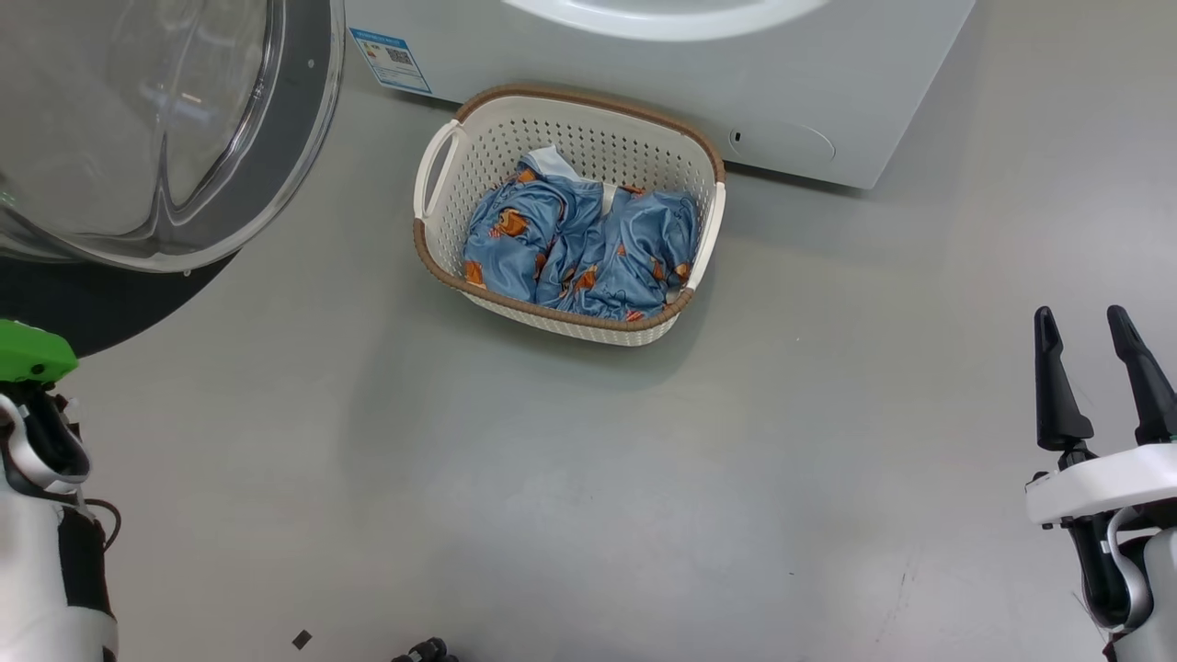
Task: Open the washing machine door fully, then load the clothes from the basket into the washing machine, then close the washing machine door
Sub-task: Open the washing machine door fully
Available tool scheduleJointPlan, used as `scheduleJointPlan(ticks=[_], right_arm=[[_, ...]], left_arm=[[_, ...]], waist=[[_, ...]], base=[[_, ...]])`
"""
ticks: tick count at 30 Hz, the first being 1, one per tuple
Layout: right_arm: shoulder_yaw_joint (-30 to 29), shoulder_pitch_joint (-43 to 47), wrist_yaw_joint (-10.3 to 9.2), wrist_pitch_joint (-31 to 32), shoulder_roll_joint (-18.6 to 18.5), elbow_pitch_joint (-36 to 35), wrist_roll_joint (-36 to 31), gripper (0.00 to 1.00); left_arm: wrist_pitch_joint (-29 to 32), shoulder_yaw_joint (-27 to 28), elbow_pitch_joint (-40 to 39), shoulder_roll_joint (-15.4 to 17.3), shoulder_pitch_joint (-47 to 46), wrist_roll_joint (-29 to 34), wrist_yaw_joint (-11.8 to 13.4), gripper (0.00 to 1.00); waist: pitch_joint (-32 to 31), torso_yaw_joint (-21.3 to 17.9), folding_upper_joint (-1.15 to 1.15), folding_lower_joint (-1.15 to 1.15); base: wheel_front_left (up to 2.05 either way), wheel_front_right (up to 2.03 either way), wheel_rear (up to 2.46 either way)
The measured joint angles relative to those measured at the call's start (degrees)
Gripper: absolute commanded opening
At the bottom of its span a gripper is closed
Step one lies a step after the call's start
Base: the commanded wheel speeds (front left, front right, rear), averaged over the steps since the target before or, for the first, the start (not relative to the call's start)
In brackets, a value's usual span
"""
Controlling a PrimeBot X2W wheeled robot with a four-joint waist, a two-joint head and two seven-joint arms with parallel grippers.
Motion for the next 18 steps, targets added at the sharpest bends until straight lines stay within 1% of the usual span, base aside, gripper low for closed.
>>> scheduleJointPlan(ticks=[4, 8, 14, 15, 18], right_arm=[[0.2, 0.0, 0.0, 0.0, 0.6, 0.7, 0.1, 1.0], [1.0, 0.0, 0.0, 0.0, 1.8, 1.3, 0.1, 1.0], [1.4, 0.0, 0.0, 0.0, 3.4, 2.5, 0.4, 1.0], [1.5, 0.0, 0.0, 0.0, 3.6, 2.7, 0.4, 1.0], [1.9, 0.0, 0.0, 0.0, 3.7, 3.1, 0.4, 1.0]], left_arm=[[0.0, -1.4, -1.7, -0.3, 0.4, 2.0, -0.5, 0.0], [0.0, -2.0, -3.4, -0.9, 0.9, 4.2, -1.8, 0.0], [0.0, -2.8, -6.5, -1.7, 2.6, 5.8, -2.0, 0.0], [0.0, -3.0, -7.1, -1.7, 3.1, 6.4, -2.5, 0.0], [0.0, -4.0, -9.1, -2.1, 4.6, 8.3, -2.6, 0.0]], waist=[[-1.2, -0.1, 0.0, 0.0], [-2.6, -0.4, 0.0, 0.0], [-5.0, -1.1, 0.0, 0.0], [-5.4, -1.3, 0.0, 0.0], [-6.6, -2.0, 0.0, 0.0]], base=[[0.0, 0.0, 0.0], [0.0, 0.0, 0.0], [0.0, 0.0, 0.0], [0.0, 0.0, 0.0], [0.0, 0.0, 0.0]])
